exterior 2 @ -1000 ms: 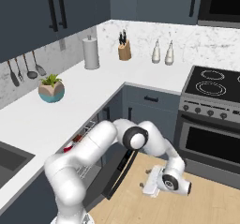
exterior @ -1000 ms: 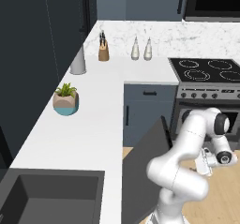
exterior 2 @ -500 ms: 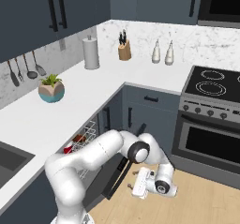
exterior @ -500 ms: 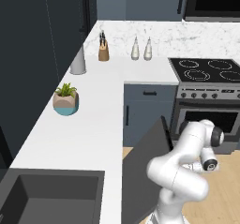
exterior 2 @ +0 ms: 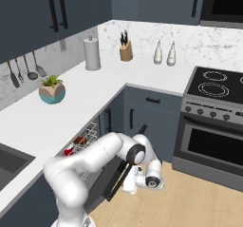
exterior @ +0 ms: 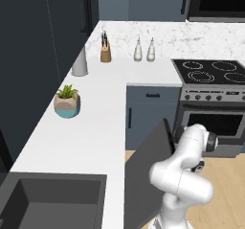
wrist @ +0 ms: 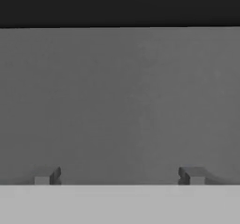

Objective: Pick up the cup and bowl from the counter, place them in the dishwasher, and close the dishwasher door.

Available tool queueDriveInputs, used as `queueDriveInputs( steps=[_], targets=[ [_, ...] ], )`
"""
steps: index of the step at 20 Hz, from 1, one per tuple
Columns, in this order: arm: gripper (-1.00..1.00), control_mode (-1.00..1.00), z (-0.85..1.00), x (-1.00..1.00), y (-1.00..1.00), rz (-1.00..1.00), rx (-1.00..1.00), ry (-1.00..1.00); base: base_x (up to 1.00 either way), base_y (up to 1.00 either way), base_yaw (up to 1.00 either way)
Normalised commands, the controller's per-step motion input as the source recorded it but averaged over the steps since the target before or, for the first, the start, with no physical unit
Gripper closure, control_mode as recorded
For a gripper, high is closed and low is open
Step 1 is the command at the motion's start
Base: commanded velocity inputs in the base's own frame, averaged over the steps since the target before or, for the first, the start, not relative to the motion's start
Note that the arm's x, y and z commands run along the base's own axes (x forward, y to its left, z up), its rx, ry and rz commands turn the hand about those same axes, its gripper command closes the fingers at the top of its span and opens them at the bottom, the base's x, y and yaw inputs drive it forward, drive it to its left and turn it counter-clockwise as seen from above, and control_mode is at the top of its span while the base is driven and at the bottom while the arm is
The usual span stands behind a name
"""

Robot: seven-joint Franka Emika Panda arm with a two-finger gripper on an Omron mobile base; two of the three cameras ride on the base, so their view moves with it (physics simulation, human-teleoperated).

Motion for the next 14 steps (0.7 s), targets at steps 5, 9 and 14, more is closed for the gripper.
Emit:
queueDriveInputs(
  steps=[5, 9, 14],
  targets=[
    [-1.0, -1.0, 0.6, 0.0, 0.81, 0.05, 0.15, -0.17, 0.0, 0.0, 0.0],
    [-1.0, -1.0, 0.6, 0.0, 1.0, 0.01, 0.11, -0.24, 0.0, 0.0, 0.0],
    [-1.0, -1.0, 0.51, 0.0, 1.0, 0.0, 0.11, -0.33, 0.0, 0.0, 0.0]
  ],
)
